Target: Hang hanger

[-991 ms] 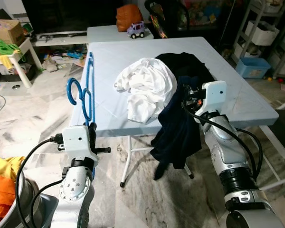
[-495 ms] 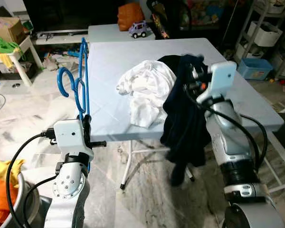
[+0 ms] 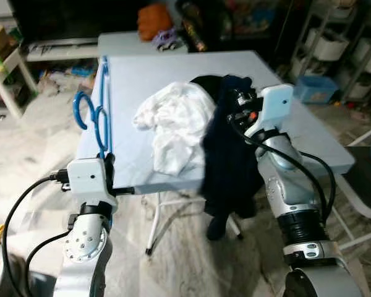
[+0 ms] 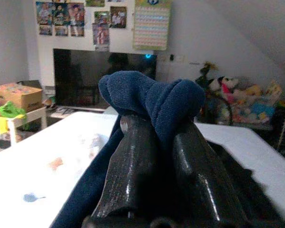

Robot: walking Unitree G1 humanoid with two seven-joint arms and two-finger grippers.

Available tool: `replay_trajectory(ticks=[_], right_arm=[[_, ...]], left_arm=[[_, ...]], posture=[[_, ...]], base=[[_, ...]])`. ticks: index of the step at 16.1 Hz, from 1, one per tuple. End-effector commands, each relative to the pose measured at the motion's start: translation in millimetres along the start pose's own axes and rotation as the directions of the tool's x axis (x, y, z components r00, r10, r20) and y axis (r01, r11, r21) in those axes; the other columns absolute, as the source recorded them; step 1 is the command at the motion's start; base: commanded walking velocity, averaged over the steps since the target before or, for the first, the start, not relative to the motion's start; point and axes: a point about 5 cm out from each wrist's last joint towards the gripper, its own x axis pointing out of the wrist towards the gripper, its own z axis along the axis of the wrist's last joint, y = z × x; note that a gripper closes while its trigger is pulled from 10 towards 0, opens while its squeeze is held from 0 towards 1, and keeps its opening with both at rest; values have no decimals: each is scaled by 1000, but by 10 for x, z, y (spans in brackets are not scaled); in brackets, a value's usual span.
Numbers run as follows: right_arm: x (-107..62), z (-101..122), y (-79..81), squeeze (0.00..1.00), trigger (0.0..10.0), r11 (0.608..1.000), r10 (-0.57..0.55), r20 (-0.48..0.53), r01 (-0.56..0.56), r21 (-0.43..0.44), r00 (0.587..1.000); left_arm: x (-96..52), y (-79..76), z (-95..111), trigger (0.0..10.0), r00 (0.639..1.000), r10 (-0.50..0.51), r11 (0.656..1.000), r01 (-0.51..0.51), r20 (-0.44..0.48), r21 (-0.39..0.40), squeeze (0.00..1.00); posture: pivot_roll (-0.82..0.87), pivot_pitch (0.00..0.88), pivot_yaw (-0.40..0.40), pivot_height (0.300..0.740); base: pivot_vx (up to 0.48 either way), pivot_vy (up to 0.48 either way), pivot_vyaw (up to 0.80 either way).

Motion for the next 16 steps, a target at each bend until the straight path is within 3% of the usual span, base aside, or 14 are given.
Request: replay_trajectory(ticks=[1, 5, 9, 10, 13, 15, 16], right_arm=[[21, 119, -102, 0, 10000, 1000, -23, 42, 24, -11, 999], [52, 101, -141, 0, 10000, 1000, -4, 22, 4, -14, 1000], [358, 129, -107, 0, 10000, 992, 120, -45, -118, 47, 992], [513, 181, -71, 0, 10000, 988, 135, -81, -127, 90, 988], [816, 491, 98, 0, 10000, 979, 187, -66, -181, 92, 980], [943, 728, 110, 0, 10000, 984, 155, -40, -151, 99, 987], [1029, 977, 89, 0, 10000, 989, 114, 3, -114, 96, 993]], left_arm=[[-7, -59, 25, 10000, 1000, -11, 1000, 11, 9, -4, 0], [-21, -57, 5, 10000, 1000, -3, 1000, 3, -1, 3, 0], [-57, -52, -72, 10000, 999, 9, 1000, -8, -42, 25, 0], [-76, -50, -91, 10000, 999, 12, 1000, -11, -53, 27, 0], [-101, -49, -88, 10000, 998, 18, 999, -16, -57, 29, 0], [-112, -43, -86, 10000, 998, 20, 999, -18, -58, 31, 0], [-121, -40, -88, 10000, 998, 23, 999, -21, -60, 32, 0]], posture=[[21, 0, -35, 740], [31, 0, -38, 740], [35, 0, -45, 740], [49, 0, -57, 740], [74, 2, -67, 740], [84, 3, -72, 740], [89, 4, -79, 740]], base=[[262, 0, 0], [0, 0, 0], [0, 0, 0], [0, 0, 0], [0, 0, 0], [0, 0, 0], [0, 0, 0]])
